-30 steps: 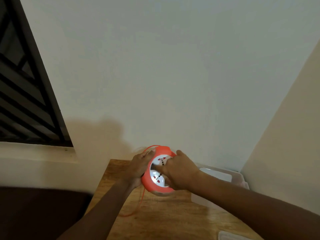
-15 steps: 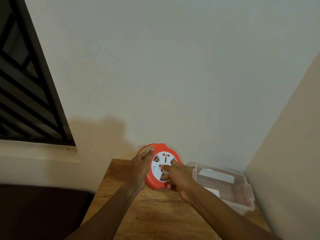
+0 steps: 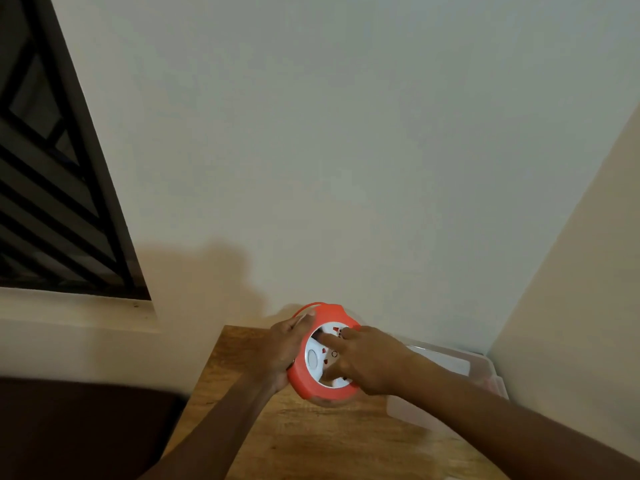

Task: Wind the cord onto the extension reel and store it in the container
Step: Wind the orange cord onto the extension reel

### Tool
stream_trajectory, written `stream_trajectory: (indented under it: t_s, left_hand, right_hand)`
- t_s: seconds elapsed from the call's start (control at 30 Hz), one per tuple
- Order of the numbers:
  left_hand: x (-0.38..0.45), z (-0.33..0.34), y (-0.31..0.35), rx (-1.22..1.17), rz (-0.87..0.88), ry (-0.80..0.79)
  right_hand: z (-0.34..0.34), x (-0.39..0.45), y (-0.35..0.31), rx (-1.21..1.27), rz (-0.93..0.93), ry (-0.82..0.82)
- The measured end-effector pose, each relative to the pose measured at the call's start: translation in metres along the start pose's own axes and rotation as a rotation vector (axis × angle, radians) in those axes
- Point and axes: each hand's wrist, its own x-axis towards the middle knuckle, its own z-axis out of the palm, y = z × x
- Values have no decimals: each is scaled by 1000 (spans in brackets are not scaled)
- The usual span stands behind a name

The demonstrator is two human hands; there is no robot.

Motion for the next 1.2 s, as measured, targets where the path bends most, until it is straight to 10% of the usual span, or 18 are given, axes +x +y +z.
stream_trajectory:
  t_s: [0.33, 0.63, 1.2]
  left_hand:
    - [-2, -1, 3, 89, 3, -57]
    - [-1, -4, 4, 16, 29, -26]
    - [-8, 16, -1, -23, 238, 158]
  right_hand:
    - [-6, 6, 1, -391, -218, 39]
    - [9, 7, 1, -243, 47, 122]
    - [33, 25, -56, 1459, 1087, 532]
